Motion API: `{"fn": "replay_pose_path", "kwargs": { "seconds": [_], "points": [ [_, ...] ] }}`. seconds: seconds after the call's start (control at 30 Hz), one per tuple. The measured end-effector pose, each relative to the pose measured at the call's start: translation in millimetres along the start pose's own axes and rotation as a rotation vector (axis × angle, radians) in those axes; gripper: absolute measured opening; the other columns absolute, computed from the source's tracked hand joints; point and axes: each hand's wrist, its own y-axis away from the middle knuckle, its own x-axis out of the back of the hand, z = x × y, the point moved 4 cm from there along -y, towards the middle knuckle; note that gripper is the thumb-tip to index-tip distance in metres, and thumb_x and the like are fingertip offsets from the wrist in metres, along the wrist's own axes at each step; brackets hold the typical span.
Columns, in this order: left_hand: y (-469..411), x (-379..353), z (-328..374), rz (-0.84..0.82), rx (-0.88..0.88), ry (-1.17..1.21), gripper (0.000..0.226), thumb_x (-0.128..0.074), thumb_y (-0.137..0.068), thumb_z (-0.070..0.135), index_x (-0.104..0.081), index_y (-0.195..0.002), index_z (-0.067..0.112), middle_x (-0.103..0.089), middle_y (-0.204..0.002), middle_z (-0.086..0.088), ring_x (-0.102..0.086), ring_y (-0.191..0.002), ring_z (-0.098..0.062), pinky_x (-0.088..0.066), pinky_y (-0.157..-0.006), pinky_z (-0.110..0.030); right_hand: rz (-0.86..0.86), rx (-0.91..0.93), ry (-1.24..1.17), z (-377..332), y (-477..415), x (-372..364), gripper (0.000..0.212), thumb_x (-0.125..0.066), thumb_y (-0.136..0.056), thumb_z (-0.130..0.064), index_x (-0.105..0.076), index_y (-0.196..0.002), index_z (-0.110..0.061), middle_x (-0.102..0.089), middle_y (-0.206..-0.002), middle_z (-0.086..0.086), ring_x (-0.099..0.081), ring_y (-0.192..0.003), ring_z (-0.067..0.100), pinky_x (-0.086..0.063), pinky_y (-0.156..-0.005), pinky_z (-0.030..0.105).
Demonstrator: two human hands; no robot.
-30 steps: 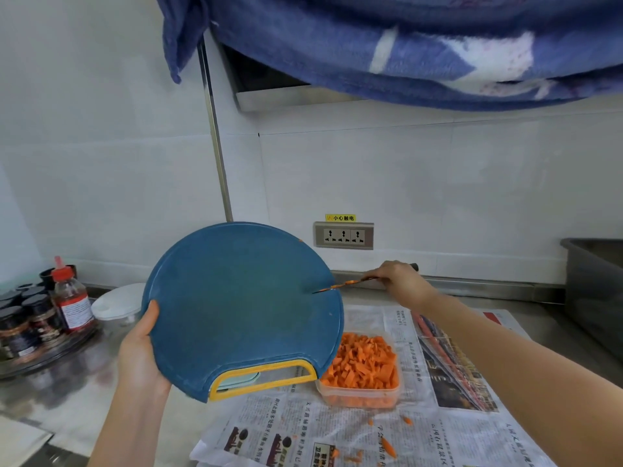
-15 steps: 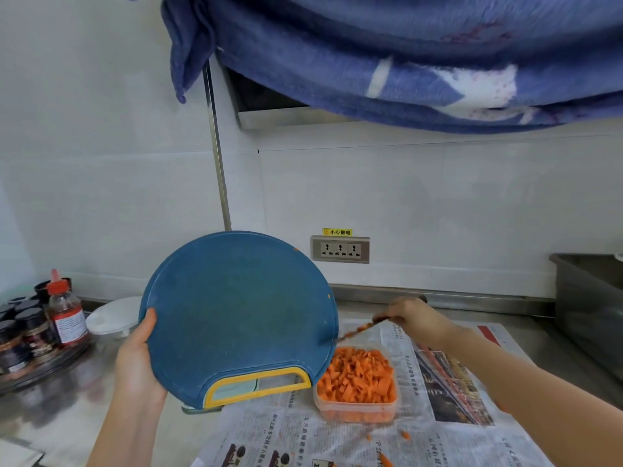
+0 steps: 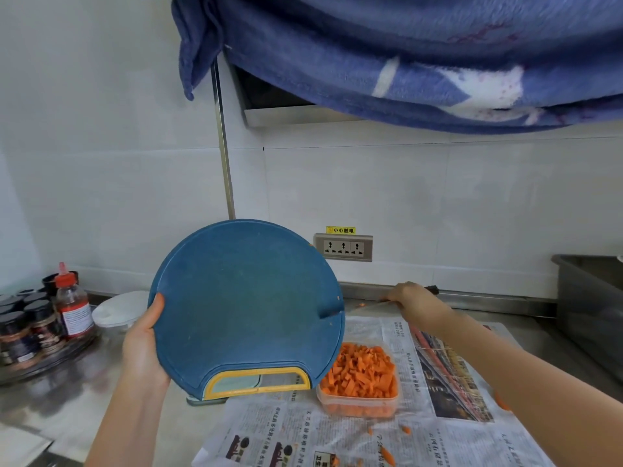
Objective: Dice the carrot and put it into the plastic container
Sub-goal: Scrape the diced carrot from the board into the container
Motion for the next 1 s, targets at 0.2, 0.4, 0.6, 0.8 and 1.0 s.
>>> {"fn": "replay_pose_path", "kwargs": {
  "seconds": [0.2, 0.4, 0.6, 0.8, 1.0],
  "points": [
    [-1, -1, -7, 0.001, 0.012, 0.025, 0.042, -0.044, -0.097, 0.037, -0.079, -0.075, 0.027, -0.074, -0.092, 0.002, -0.072, -0.075, -0.018, -0.06, -0.059, -0.036, -0.144, -0.003, -0.009, 0, 30, -7, 0.031, -0.048, -0.098, -0.009, -0.067, -0.117, -0.024, -0.067, -0.107, -0.002, -0.061, -0.097, 0.014, -0.048, -0.083, 0.025],
    [0, 1, -9, 0.02, 0.03, -0.001, 0.037, -0.047, -0.095, 0.038, -0.079, -0.084, 0.024, -0.074, -0.098, 0.0, -0.072, -0.079, -0.02, -0.06, -0.064, -0.038, -0.036, -0.119, -0.129, 6, 50, 16, 0.021, -0.044, -0.099, -0.014, -0.064, -0.099, -0.018, -0.063, -0.088, -0.002, -0.061, -0.081, 0.018, -0.043, -0.065, 0.02],
    [-4, -18, -11, 0.033, 0.097, -0.025, 0.035, -0.043, -0.097, 0.039, -0.073, -0.098, 0.021, -0.074, -0.094, 0.0, -0.071, -0.078, -0.021, -0.058, -0.061, -0.035, 0.023, -0.191, -0.422, -1, 66, 43, 0.018, -0.044, -0.1, -0.015, -0.052, -0.093, -0.028, -0.058, -0.072, -0.002, -0.051, -0.059, 0.009, -0.039, -0.055, 0.018],
    [-23, -73, -45, 0.047, 0.264, -0.11, 0.03, -0.039, -0.101, 0.036, -0.061, -0.109, 0.017, -0.065, -0.107, -0.008, -0.06, -0.093, -0.031, -0.046, -0.068, -0.041, 0.195, -0.456, -0.893, 18, 102, 79, 0.014, -0.045, -0.1, -0.009, -0.058, -0.095, -0.007, -0.052, -0.062, 0.008, -0.044, -0.045, 0.013, -0.041, -0.046, 0.021],
    [-41, -141, -120, -0.021, 0.459, -0.12, 0.041, -0.039, -0.103, 0.027, -0.042, -0.14, 0.009, -0.051, -0.138, -0.012, -0.048, -0.127, -0.032, -0.04, -0.089, -0.049, 0.205, -0.684, -1.021, 57, 142, 99, 0.012, -0.047, -0.099, -0.007, -0.057, -0.105, -0.002, -0.052, -0.061, 0.007, -0.045, -0.045, 0.013, -0.041, -0.041, 0.022]
  ]
}}
